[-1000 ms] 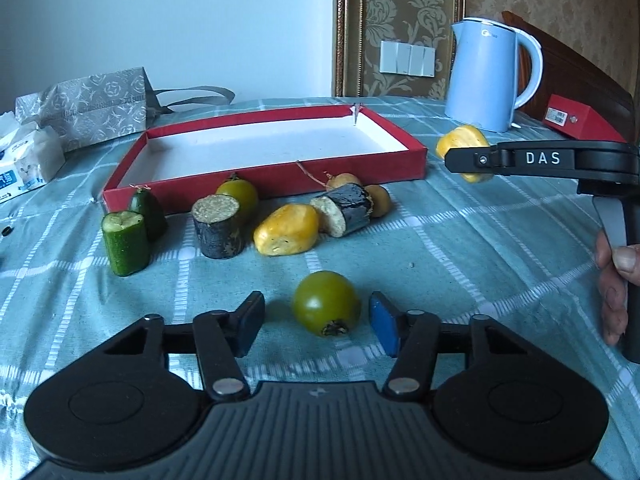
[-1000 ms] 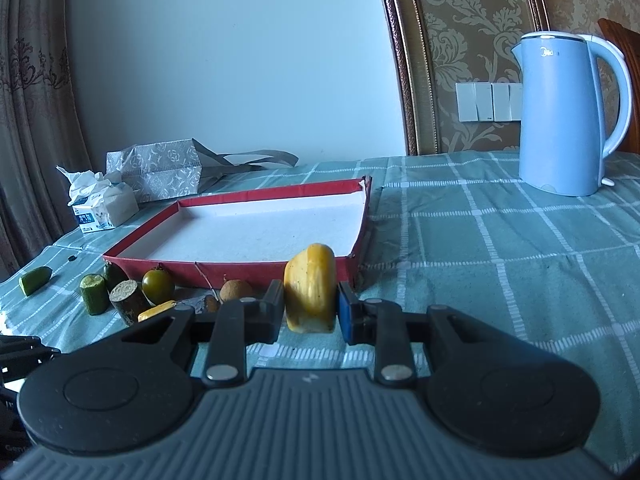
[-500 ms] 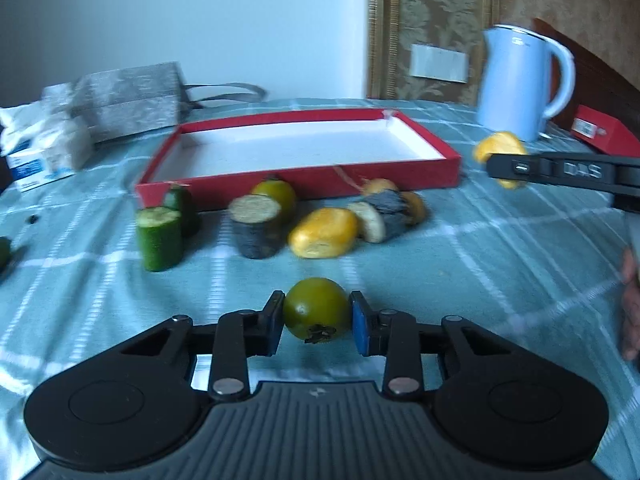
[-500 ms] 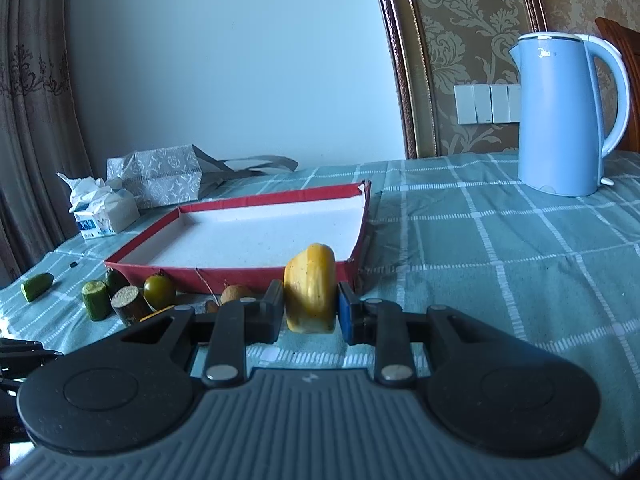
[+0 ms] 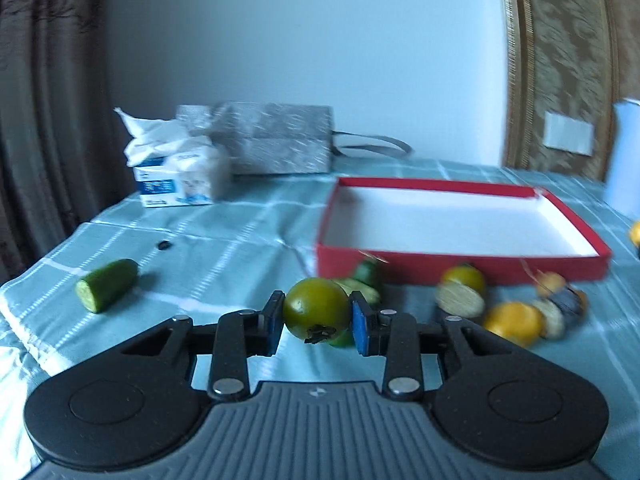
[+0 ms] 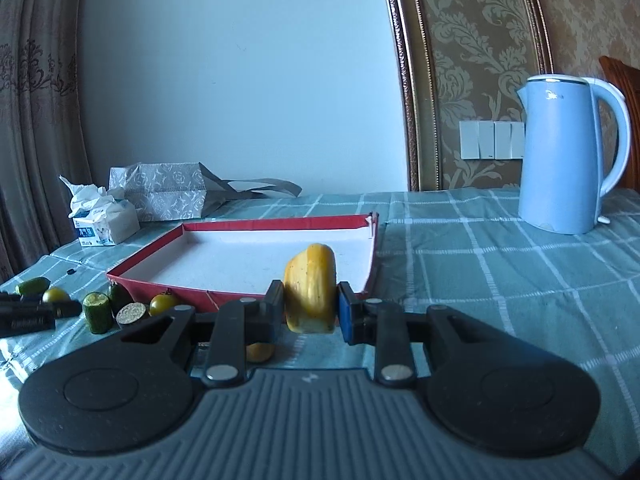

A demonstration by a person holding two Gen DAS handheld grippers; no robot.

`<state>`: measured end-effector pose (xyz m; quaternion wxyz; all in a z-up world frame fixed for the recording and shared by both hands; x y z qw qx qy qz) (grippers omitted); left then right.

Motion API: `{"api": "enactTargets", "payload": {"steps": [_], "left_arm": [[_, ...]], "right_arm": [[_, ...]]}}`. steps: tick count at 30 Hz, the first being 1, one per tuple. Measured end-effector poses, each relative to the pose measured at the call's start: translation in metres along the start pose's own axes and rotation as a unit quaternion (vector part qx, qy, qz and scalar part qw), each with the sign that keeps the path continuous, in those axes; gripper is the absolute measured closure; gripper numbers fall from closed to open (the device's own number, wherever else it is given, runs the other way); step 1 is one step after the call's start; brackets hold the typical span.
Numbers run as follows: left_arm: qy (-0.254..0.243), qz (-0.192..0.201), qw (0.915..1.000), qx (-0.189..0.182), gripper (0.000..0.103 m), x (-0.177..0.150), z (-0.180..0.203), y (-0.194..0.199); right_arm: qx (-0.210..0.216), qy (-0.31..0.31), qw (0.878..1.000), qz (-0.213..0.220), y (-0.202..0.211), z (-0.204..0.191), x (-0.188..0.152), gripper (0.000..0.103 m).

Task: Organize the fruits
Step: 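Release the jackfruit into the red tray with the right tool while the left tool holds the tomato, then lower the green tomato into the red tray and open the left tool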

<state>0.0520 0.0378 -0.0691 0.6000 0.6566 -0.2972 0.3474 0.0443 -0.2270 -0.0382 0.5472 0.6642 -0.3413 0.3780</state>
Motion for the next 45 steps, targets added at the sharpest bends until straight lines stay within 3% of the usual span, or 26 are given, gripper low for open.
{"api": "enactTargets", "payload": {"steps": [11, 17, 22, 23, 24, 25, 26, 31, 35, 40, 45], "left_arm": [[0.02, -0.016, 0.9996, -0.009, 0.069, -0.002, -0.016, -0.016], [0.021, -0.016, 0.9996, -0.01, 0.069, -0.003, -0.016, -0.017], [0.027, -0.018, 0.9994, -0.013, 0.069, -0.002, -0.017, -0.018], [0.027, -0.018, 0.9994, -0.014, 0.069, -0.002, -0.016, -0.018], [0.027, -0.018, 0.9994, -0.014, 0.069, -0.002, -0.016, -0.018], [0.027, -0.018, 0.9994, -0.013, 0.069, -0.002, -0.017, -0.018], [0.027, -0.019, 0.9994, -0.014, 0.069, -0.002, -0.017, -0.018], [0.027, -0.019, 0.9994, -0.007, 0.069, -0.003, -0.018, -0.019], [0.029, -0.02, 0.9994, -0.004, 0.069, -0.003, -0.019, -0.019], [0.029, -0.012, 0.9995, 0.001, 0.069, -0.001, -0.02, -0.015], [0.015, 0.006, 0.9999, -0.002, 0.069, 0.012, -0.012, -0.003]], "right_arm": [[-0.003, -0.001, 1.0, -0.011, -0.042, -0.02, 0.03, 0.076], [-0.045, -0.007, 0.998, -0.03, -0.091, -0.002, 0.057, 0.076], [-0.072, 0.01, 0.995, -0.069, -0.134, 0.003, 0.056, 0.076], [-0.075, 0.009, 0.994, -0.075, -0.139, 0.004, 0.054, 0.07], [-0.074, 0.007, 0.994, -0.084, -0.144, 0.004, 0.052, 0.046], [-0.079, 0.007, 0.993, -0.085, -0.146, 0.005, 0.05, 0.032], [-0.091, 0.009, 0.993, -0.074, -0.143, 0.006, 0.051, 0.019], [-0.082, -0.004, 0.996, -0.023, -0.107, 0.006, 0.052, 0.017], [-0.064, -0.013, 0.998, 0.005, -0.061, 0.004, 0.034, 0.008], [-0.063, -0.02, 0.998, 0.015, -0.013, 0.003, -0.001, 0.006], [-0.069, -0.018, 0.997, 0.03, 0.004, 0.006, -0.01, 0.005]]}}
Point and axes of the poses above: each gripper's, at about its wrist camera, not at the fingertips, and y roughly against the way its jaws point, z to its right, x to its top, the point moved 10 cm from there along -y, roughly the way its jaws point, and after that the axes turned 9 degrees about -z, right-handed, at the moved point
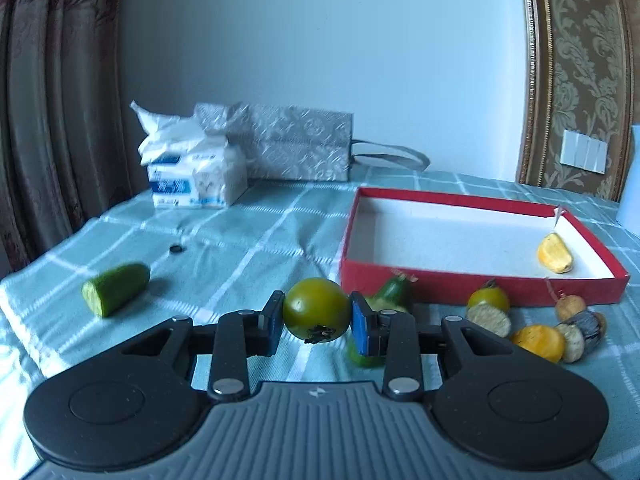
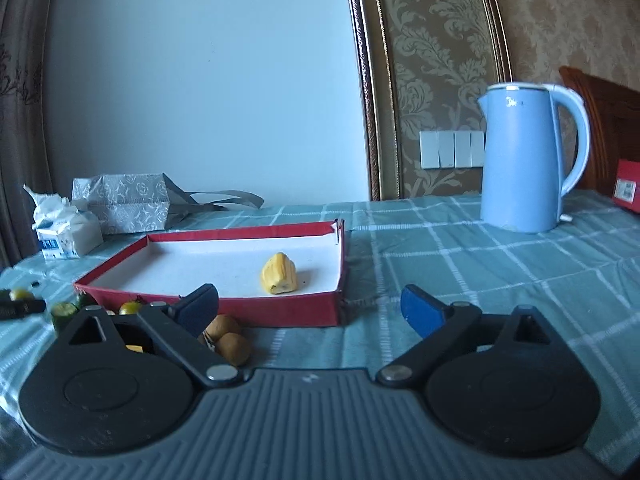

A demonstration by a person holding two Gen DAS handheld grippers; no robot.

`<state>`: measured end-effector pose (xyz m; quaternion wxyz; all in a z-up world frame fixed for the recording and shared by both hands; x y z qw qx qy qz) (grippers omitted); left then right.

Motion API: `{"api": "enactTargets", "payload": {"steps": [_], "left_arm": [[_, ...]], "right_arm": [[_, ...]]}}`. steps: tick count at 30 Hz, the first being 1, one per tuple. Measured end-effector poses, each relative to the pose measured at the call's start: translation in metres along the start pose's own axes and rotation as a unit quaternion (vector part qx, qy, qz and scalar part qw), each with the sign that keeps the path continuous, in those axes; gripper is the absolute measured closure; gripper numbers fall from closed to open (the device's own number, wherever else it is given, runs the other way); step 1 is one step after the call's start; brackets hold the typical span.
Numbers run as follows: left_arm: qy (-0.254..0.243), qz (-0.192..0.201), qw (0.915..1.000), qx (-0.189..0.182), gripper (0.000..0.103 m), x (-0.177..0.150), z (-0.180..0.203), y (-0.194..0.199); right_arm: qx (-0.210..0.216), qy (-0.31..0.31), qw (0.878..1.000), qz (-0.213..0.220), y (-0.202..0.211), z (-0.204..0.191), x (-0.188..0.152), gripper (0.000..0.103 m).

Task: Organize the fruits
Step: 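Lower the green tomato into the red tray and open the left tool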

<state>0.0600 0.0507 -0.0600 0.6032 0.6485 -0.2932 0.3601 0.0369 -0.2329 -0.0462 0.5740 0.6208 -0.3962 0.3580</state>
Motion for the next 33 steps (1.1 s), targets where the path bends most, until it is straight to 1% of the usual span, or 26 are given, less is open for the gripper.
{"api": "enactTargets", "payload": {"steps": [5, 8, 10, 13, 16, 17, 19, 20, 21, 23, 25, 27, 29, 31, 32, 33], "left_arm": [[-0.016, 0.019, 0.9997, -0.008, 0.069, 0.034, 0.018, 0.005], [-0.027, 0.029, 0.9992, -0.011, 0.069, 0.058, 0.035, -0.005], [-0.026, 0.021, 0.9992, -0.024, 0.069, 0.072, 0.047, -0.017], [-0.032, 0.016, 0.9989, -0.03, 0.069, 0.085, 0.064, -0.036], [-0.05, 0.001, 0.9975, -0.05, 0.069, 0.093, 0.084, -0.056], [-0.049, 0.005, 0.9978, -0.045, 0.069, 0.094, 0.086, -0.061], [-0.051, 0.007, 0.9982, -0.031, 0.052, 0.096, 0.089, -0.071], [-0.049, 0.008, 0.9984, -0.028, 0.037, 0.096, 0.089, -0.075], [-0.043, 0.012, 0.9987, -0.024, 0.03, 0.096, 0.088, -0.077], [-0.038, 0.015, 0.999, -0.019, 0.029, 0.096, 0.084, -0.078], [-0.033, 0.015, 0.9991, -0.022, 0.029, 0.094, 0.078, -0.076], [-0.029, 0.015, 0.9992, -0.022, 0.026, 0.09, 0.071, -0.07], [-0.022, 0.014, 0.9994, -0.023, 0.026, 0.084, 0.06, -0.059], [-0.025, 0.021, 0.9988, -0.035, 0.026, 0.075, 0.049, -0.044], [-0.029, 0.027, 0.9986, -0.034, 0.025, 0.069, 0.043, -0.035], [-0.033, 0.031, 0.9984, -0.033, 0.022, 0.062, 0.037, -0.028]], "right_arm": [[0.021, -0.014, 1.0, -0.012, -0.006, 0.001, -0.003, 0.005], [0.029, -0.037, 0.999, -0.011, -0.006, 0.007, -0.001, 0.005], [0.03, -0.052, 0.998, -0.011, -0.007, 0.013, 0.0, 0.005], [0.032, -0.068, 0.997, -0.01, -0.008, 0.019, 0.001, 0.005], [0.035, -0.072, 0.997, -0.009, -0.008, 0.021, 0.001, 0.005], [0.037, -0.072, 0.997, -0.009, -0.008, 0.02, 0.001, 0.005], [0.038, -0.068, 0.997, -0.009, -0.008, 0.019, 0.002, 0.005], [0.038, -0.066, 0.997, -0.007, -0.008, 0.018, 0.002, 0.004], [0.038, -0.064, 0.997, -0.007, -0.008, 0.018, 0.003, 0.003], [0.038, -0.061, 0.997, -0.008, -0.008, 0.017, 0.002, 0.003], [0.037, -0.055, 0.998, -0.012, -0.01, 0.016, 0.002, 0.003], [0.038, -0.049, 0.998, -0.017, -0.011, 0.015, 0.001, 0.003], [0.041, -0.037, 0.998, -0.023, -0.013, 0.011, -0.001, 0.003], [0.04, -0.018, 0.999, -0.027, -0.014, 0.007, -0.002, 0.003], [0.039, -0.004, 0.999, -0.027, -0.014, 0.003, -0.003, 0.003], [0.042, 0.01, 0.999, -0.026, -0.013, 0.0, -0.003, 0.006]]}}
Point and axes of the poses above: each gripper's, at about its wrist camera, not at the fingertips, and y roughly against the way its jaws point, z to its right, x to its top, the point moved 10 cm from there along -y, roughly the way its jaws point, and after that the axes turned 9 degrees about -z, right-handed, at the moved point
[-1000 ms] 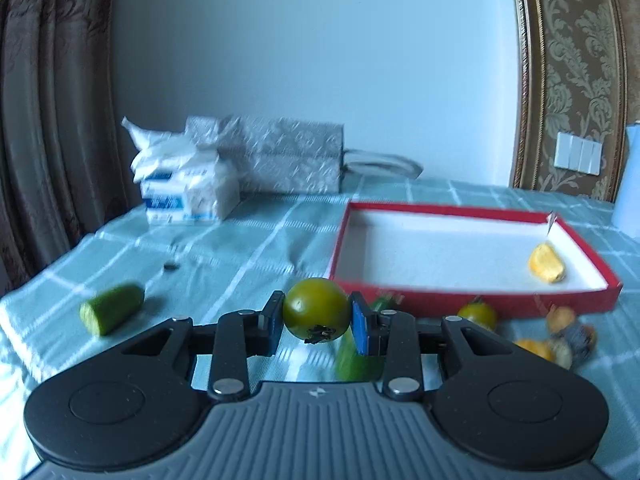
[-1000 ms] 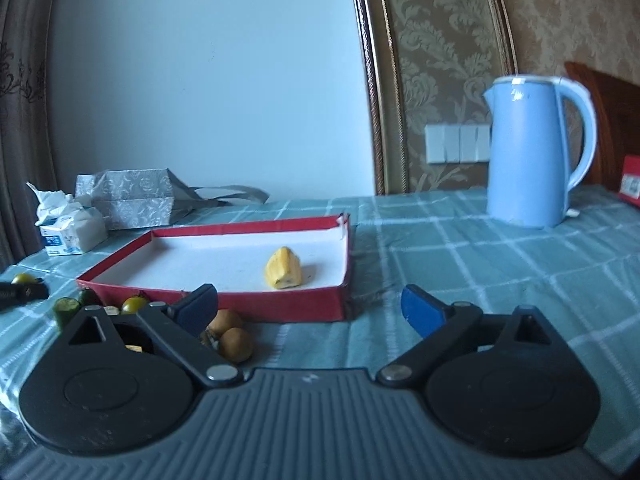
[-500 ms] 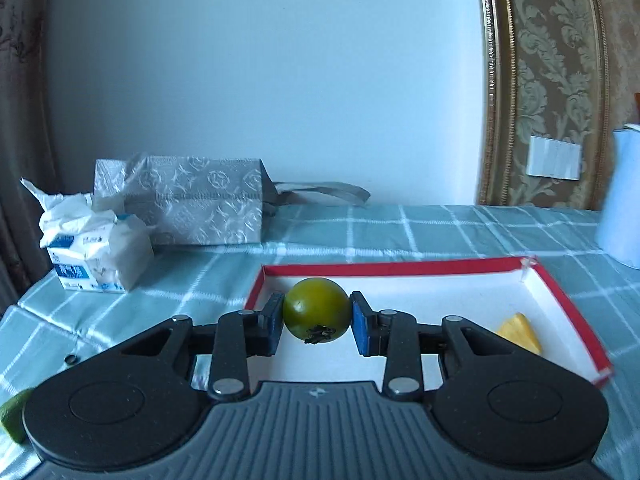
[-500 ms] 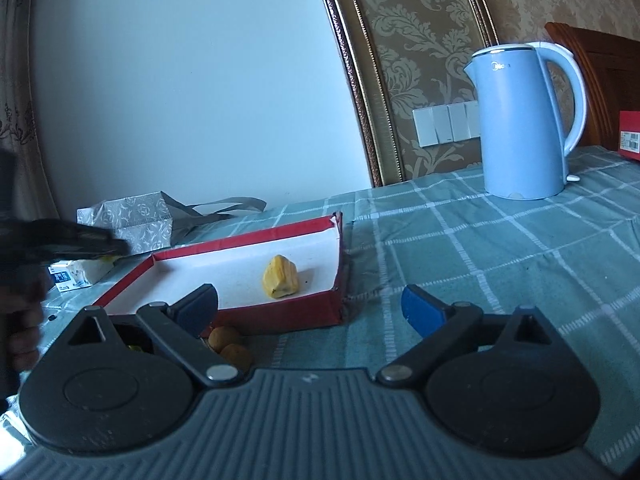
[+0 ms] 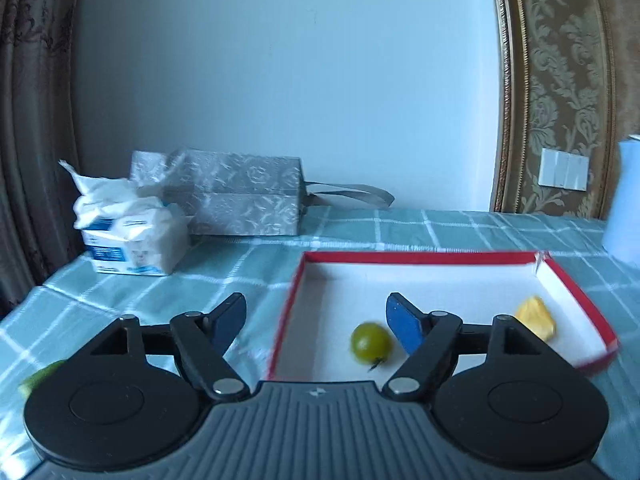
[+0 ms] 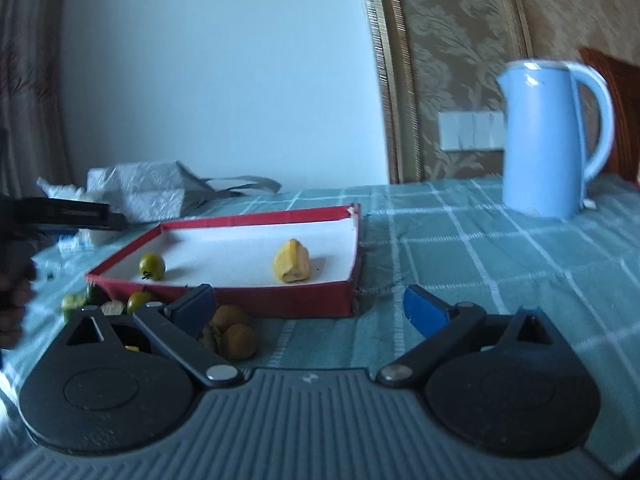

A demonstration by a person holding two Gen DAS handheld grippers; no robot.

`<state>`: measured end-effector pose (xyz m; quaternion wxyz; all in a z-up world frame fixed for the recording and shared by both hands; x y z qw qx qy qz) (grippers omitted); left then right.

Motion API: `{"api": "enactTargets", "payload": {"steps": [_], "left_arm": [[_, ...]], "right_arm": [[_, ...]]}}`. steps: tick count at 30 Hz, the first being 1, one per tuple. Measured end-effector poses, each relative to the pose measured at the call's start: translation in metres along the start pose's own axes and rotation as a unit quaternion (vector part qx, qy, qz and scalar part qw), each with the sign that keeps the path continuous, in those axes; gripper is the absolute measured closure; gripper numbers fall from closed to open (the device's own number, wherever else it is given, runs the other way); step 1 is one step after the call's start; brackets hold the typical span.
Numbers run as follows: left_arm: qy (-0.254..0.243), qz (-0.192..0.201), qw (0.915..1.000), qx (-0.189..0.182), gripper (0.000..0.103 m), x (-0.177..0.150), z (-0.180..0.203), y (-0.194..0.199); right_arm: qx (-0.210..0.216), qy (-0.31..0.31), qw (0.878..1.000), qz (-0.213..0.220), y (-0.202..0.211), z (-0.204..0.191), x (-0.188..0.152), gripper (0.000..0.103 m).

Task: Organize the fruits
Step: 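Lower the green tomato into the red tray and open the left tool, then grasp a brown longan with the right tool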

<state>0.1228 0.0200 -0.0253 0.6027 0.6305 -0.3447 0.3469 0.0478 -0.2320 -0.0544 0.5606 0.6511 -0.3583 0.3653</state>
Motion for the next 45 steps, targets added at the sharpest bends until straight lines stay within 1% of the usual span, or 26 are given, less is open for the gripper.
{"api": "enactTargets", "payload": {"steps": [1, 2, 3, 4, 6, 8, 10, 13, 14, 15, 17, 20, 27, 29, 32, 35, 39, 41, 45], "left_arm": [[-0.002, 0.005, 1.0, -0.001, 0.022, -0.007, -0.006, 0.008], [-0.001, 0.009, 1.0, -0.004, 0.021, -0.013, -0.012, 0.016], [0.0, 0.011, 0.9999, -0.008, 0.021, -0.02, -0.018, 0.023], [0.002, 0.012, 0.9999, -0.009, 0.021, -0.026, -0.023, 0.028], [0.009, 0.014, 0.9998, -0.005, 0.02, -0.036, -0.033, 0.035], [0.018, 0.016, 0.9996, -0.011, 0.02, -0.045, -0.04, 0.039], [0.024, 0.009, 0.9996, -0.015, 0.02, -0.051, -0.044, 0.038], [0.034, 0.001, 0.9992, -0.02, 0.02, -0.058, -0.048, 0.036], [0.039, 0.0, 0.999, -0.023, 0.02, -0.058, -0.049, 0.035], [0.042, 0.0, 0.9988, -0.026, 0.02, -0.058, -0.05, 0.035], [0.044, 0.0, 0.9985, -0.032, 0.02, -0.058, -0.051, 0.036], [0.043, -0.004, 0.9983, -0.037, 0.02, -0.06, -0.049, 0.034], [0.043, -0.007, 0.9977, -0.053, 0.02, -0.062, -0.044, 0.034], [0.039, -0.006, 0.9976, -0.057, 0.02, -0.062, -0.042, 0.035], [0.034, -0.004, 0.9974, -0.064, 0.02, -0.062, -0.039, 0.037], [0.023, 0.001, 0.9971, -0.073, 0.02, -0.062, -0.033, 0.04], [-0.013, 0.005, 0.9963, -0.085, 0.02, -0.064, -0.017, 0.045], [-0.043, 0.005, 0.9946, -0.094, 0.02, -0.065, -0.002, 0.046], [-0.098, 0.025, 0.9894, -0.104, 0.02, -0.065, 0.027, 0.053]], "right_arm": [[0.002, 0.012, 1.0, -0.001, 0.0, -0.004, 0.0, 0.007], [0.003, 0.026, 1.0, -0.005, -0.001, -0.009, -0.001, 0.011], [0.003, 0.042, 0.999, -0.01, -0.003, -0.014, -0.001, 0.018], [0.0, 0.057, 0.998, -0.016, -0.005, -0.018, -0.002, 0.022], [-0.004, 0.086, 0.996, -0.035, -0.012, -0.027, -0.006, 0.033], [-0.01, 0.105, 0.993, -0.054, -0.019, -0.033, -0.009, 0.037], [-0.014, 0.116, 0.99, -0.076, -0.027, -0.037, -0.012, 0.037], [-0.011, 0.125, 0.988, -0.095, -0.035, -0.041, -0.015, 0.037], [-0.011, 0.131, 0.986, -0.102, -0.038, -0.043, -0.017, 0.043], [-0.01, 0.136, 0.985, -0.109, -0.041, -0.045, -0.018, 0.052], [-0.004, 0.145, 0.982, -0.12, -0.047, -0.049, -0.02, 0.059], [0.003, 0.16, 0.978, -0.135, -0.054, -0.056, -0.024, 0.073], [0.009, 0.164, 0.976, -0.141, -0.06, -0.059, -0.023, 0.073], [0.014, 0.17, 0.975, -0.143, -0.062, -0.061, -0.023, 0.079], [0.009, 0.179, 0.974, -0.14, -0.061, -0.064, -0.023, 0.079], [0.011, 0.169, 0.976, -0.137, -0.06, -0.061, -0.023, 0.079], [0.019, 0.139, 0.983, -0.118, -0.046, -0.054, -0.02, 0.079], [0.022, 0.125, 0.986, -0.11, -0.039, -0.048, -0.02, 0.079], [0.024, 0.103, 0.989, -0.101, -0.03, -0.036, -0.019, 0.079]]}}
Point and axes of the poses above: each gripper's, at about its wrist camera, not at the fingertips, and y roughly against the way its jaws point, z to its right, x to its top, the point moved 10 cm from there along -y, roughly the way its jaws point, and after that the axes turned 9 degrees about -z, right-handed, at the moved point
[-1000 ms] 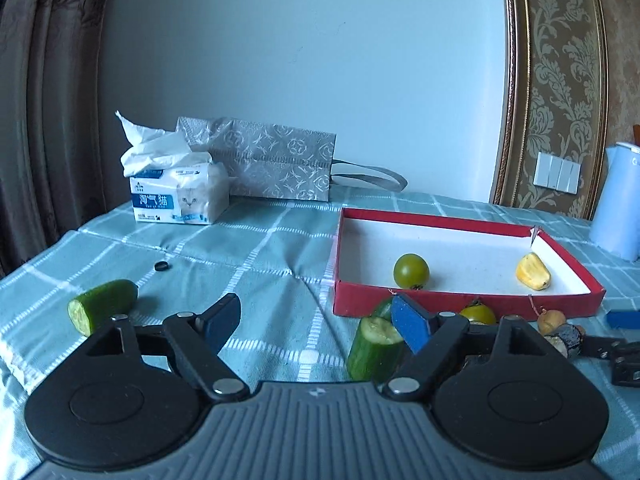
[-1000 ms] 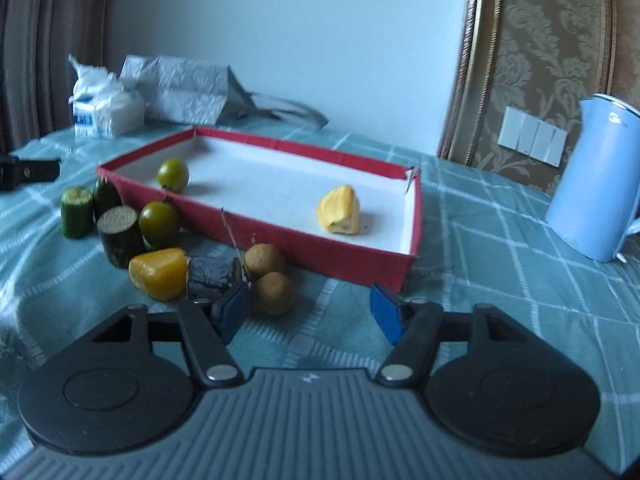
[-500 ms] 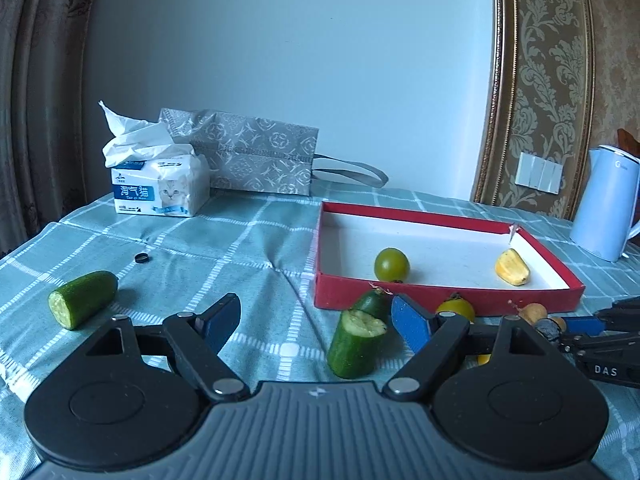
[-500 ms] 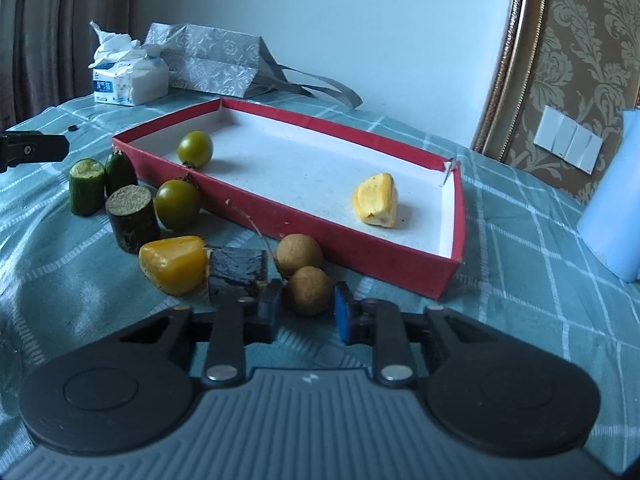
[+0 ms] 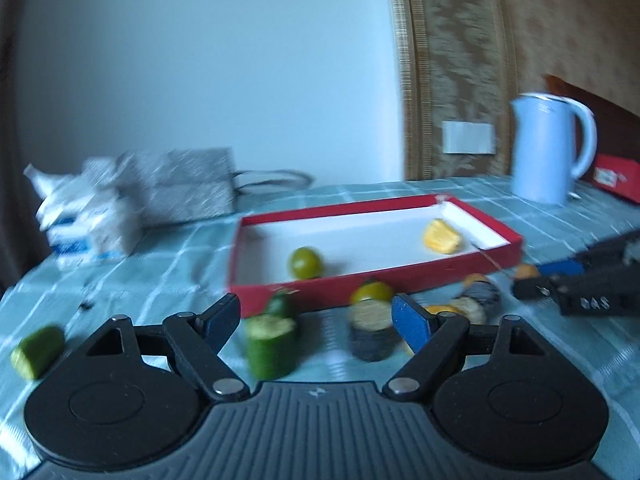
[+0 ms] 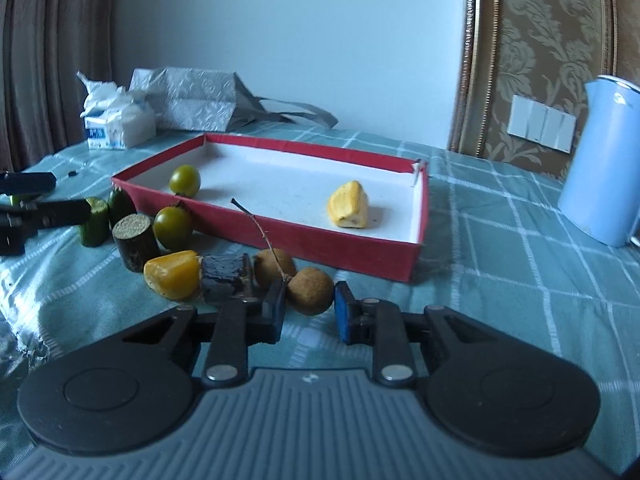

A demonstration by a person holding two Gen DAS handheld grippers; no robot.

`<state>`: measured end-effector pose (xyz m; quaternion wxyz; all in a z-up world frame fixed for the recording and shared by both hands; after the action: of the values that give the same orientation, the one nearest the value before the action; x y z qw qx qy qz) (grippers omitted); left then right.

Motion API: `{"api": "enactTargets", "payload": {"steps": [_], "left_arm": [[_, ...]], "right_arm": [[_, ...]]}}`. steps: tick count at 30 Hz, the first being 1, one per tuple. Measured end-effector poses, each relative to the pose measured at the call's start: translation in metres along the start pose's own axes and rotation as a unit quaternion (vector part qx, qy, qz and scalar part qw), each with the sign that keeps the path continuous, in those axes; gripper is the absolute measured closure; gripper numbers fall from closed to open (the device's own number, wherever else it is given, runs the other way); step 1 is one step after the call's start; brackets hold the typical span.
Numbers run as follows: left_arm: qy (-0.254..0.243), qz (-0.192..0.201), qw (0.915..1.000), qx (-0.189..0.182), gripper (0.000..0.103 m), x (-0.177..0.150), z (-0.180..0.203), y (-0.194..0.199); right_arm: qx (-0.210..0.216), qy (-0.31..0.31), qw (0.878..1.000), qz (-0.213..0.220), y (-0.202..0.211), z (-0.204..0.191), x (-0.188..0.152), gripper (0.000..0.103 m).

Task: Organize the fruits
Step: 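Grasp a brown longan with the right tool, then grasp the cucumber chunk with the left tool while the right tool holds the longan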

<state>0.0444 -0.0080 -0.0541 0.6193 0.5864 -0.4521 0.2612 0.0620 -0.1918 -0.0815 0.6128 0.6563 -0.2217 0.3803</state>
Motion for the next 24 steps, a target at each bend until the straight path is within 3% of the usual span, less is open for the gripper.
{"api": "enactTargets", "payload": {"steps": [2, 4, 10, 16, 19, 21, 24], "left_arm": [[-0.01, -0.003, 0.9997, 0.021, 0.02, 0.0, 0.003, -0.004], [-0.001, -0.018, 0.9997, 0.017, 0.02, -0.003, -0.001, -0.009], [0.028, -0.054, 0.9967, 0.054, 0.02, -0.011, -0.032, -0.029], [0.031, -0.09, 0.9944, 0.044, 0.021, -0.016, -0.042, -0.048], [0.036, -0.1, 0.9934, 0.043, 0.035, -0.018, -0.043, -0.052], [0.041, -0.107, 0.9925, 0.041, 0.052, -0.019, -0.044, -0.056], [0.045, -0.112, 0.9921, 0.036, 0.06, -0.02, -0.045, -0.058]], "right_arm": [[0.002, -0.007, 1.0, 0.004, 0.002, 0.004, 0.0, 0.079], [0.004, -0.011, 1.0, 0.008, 0.003, 0.006, 0.0, 0.079], [0.014, -0.015, 1.0, 0.022, 0.01, 0.006, 0.003, 0.079], [0.02, -0.026, 0.999, 0.033, 0.016, 0.008, 0.006, 0.079], [0.021, -0.028, 0.999, 0.036, 0.017, 0.008, 0.007, 0.079], [0.022, -0.03, 0.999, 0.036, 0.017, 0.009, 0.007, 0.078], [0.022, -0.033, 0.998, 0.038, 0.017, 0.01, 0.007, 0.078]]}}
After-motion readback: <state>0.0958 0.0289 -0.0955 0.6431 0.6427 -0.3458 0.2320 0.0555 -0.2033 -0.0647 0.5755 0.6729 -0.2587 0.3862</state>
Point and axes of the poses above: each gripper's, at about its wrist camera, not at the fingertips, and y roughly against the way its jaws point, z to its right, x to its top, the point moved 10 cm from there along -y, roughly the way its jaws point, and after that the axes turned 9 degrees about -z, right-handed, at the moved point
